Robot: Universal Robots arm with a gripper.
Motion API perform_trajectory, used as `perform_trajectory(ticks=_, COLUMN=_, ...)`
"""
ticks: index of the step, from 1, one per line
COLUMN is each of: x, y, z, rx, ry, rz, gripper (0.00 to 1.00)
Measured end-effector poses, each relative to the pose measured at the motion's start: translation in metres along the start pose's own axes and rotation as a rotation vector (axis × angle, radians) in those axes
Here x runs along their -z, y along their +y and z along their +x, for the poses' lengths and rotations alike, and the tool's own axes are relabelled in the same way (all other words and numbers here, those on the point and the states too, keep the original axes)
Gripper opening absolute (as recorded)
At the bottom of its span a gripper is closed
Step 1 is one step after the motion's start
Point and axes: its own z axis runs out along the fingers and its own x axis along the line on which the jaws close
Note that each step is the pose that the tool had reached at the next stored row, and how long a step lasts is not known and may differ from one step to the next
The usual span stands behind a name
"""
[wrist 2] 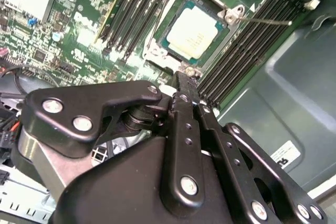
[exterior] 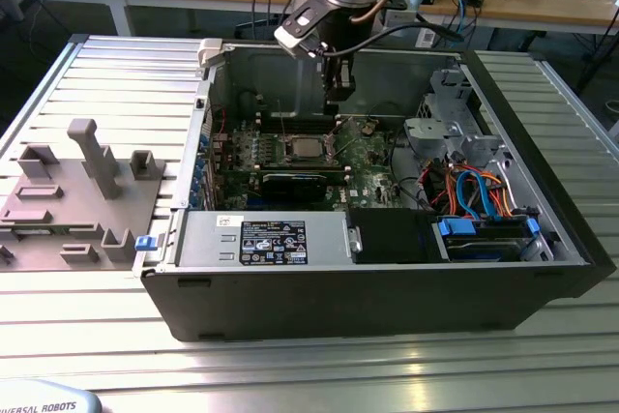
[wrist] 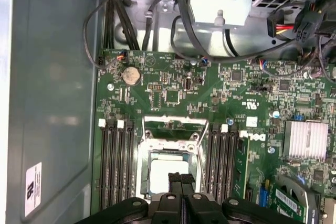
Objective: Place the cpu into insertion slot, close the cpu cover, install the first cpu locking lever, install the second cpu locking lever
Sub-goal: 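Close the cpu cover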
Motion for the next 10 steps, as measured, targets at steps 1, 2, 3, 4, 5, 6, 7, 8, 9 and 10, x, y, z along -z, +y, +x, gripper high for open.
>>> perform_trajectory(ticks=1, x=0.0, y=0.001, z=0.0, rx=0.0, ry=0.0, rz=0.0, gripper=0.11)
perform_trajectory(ticks=2, x=0.0, y=0.0018, z=-0.0001, rx=0.0, ry=0.0, rz=0.0, gripper=0.11)
perform_trajectory(ticks=3, x=0.0001, y=0.0029, z=-0.0001, rx=0.0, ry=0.0, rz=0.0, gripper=0.11)
perform_trajectory(ticks=4, x=0.0001, y=0.0038, z=-0.0002, rx=0.0, ry=0.0, rz=0.0, gripper=0.11)
perform_trajectory(ticks=5, x=0.0001, y=0.0053, z=-0.0003, rx=0.0, ry=0.0001, rz=0.0, gripper=0.11)
perform_trajectory(ticks=6, x=0.0002, y=0.0066, z=-0.0004, rx=0.0, ry=0.0, rz=0.0, gripper=0.11)
perform_trajectory(ticks=7, x=0.0002, y=0.0081, z=-0.0004, rx=0.0, ry=0.0, rz=0.0, gripper=0.11)
perform_trajectory(ticks=8, x=0.0002, y=0.0094, z=-0.0005, rx=0.0, ry=0.0001, rz=0.0, gripper=0.11)
perform_trajectory(ticks=9, x=0.0003, y=0.0107, z=-0.0006, rx=0.0, ry=0.0, rz=0.0, gripper=0.11)
perform_trajectory(ticks=10, x=0.0003, y=0.012, z=-0.0007, rx=0.0, ry=0.0, rz=0.0, gripper=0.11)
